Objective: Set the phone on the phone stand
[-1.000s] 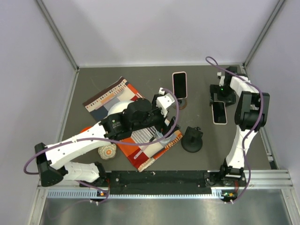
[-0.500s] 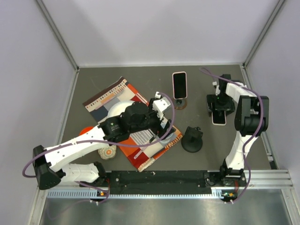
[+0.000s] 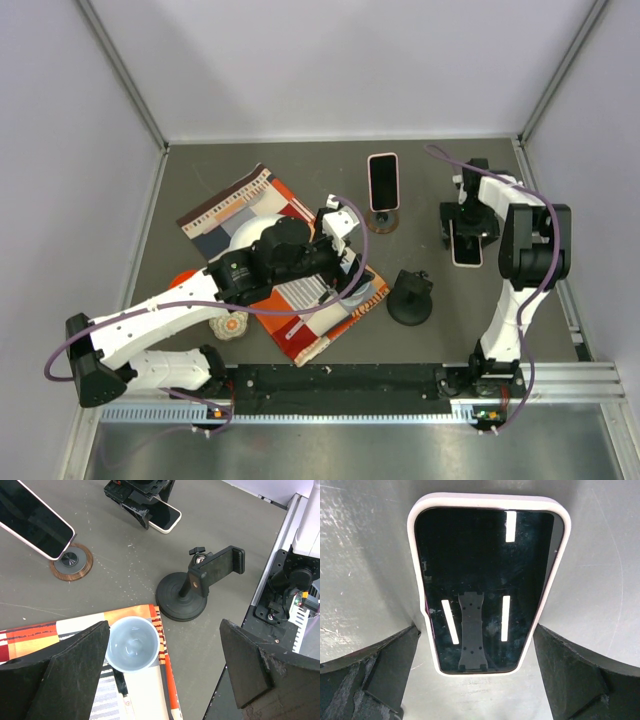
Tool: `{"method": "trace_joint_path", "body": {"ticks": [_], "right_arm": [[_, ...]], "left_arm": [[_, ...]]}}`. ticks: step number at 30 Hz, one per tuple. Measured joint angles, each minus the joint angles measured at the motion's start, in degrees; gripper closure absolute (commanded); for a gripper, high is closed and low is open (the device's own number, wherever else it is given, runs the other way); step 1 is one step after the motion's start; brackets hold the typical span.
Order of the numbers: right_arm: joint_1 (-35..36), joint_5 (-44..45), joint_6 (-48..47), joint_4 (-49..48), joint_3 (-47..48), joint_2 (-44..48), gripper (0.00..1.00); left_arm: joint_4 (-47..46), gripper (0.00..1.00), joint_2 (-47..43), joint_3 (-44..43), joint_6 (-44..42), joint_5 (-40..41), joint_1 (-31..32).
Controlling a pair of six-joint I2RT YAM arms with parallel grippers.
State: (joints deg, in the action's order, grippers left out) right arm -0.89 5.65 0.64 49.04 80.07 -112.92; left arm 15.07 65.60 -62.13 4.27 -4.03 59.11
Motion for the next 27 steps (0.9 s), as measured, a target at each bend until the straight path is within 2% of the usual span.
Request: {"method": "trace_joint_path", "body": {"ticks": [3,6,9,12,15,16,17,21,27], "right_arm": [[0.0,-0.8,-0.9,0.3,0.2,-0.3,0.01],[0.0,-1.6,-1.7,0.6,0.6,-0.7,0.06],[-0.5,-2.8,-2.1,1.3,1.4,-1.5,0.15],[-0.7,-3.8,-2.1,2.0,2.2,-2.1,0.32],[-0.7,-3.1,-1.9,2.0,2.2,-2.1,0.69],[-0.7,-2.7,-1.9,2.1,2.1,-1.8,0.93],[-0.7,-2.4,-1.3,2.2,1.9,-1.4,1.00],[0.6,-2.2,1.7,0.0,-0.7,4.2,1.00],[0.7,-0.7,7.1,-15.2,-13.6,15.9,1.00]], "left_arm": [[0.0,0.03,0.0,0.0,-0.1,0.0,0.0],[0.0,0.03,0.0,0.0,-0.2,0.1,0.1],[0.0,0.03,0.0,0.0,-0.5,0.4,0.2],[0.0,0.03,0.0,0.0,-0.9,0.7,0.2],[0.0,0.03,0.0,0.0,-1.2,1.1,0.2],[0.0,0.03,0.0,0.0,-1.3,1.3,0.2],[0.0,0.03,0.0,0.0,-1.3,1.5,0.2],[0.0,0.03,0.0,0.0,-1.4,2.0,0.2],[0.0,0.03,0.0,0.1,-1.6,2.9,0.2]]}}
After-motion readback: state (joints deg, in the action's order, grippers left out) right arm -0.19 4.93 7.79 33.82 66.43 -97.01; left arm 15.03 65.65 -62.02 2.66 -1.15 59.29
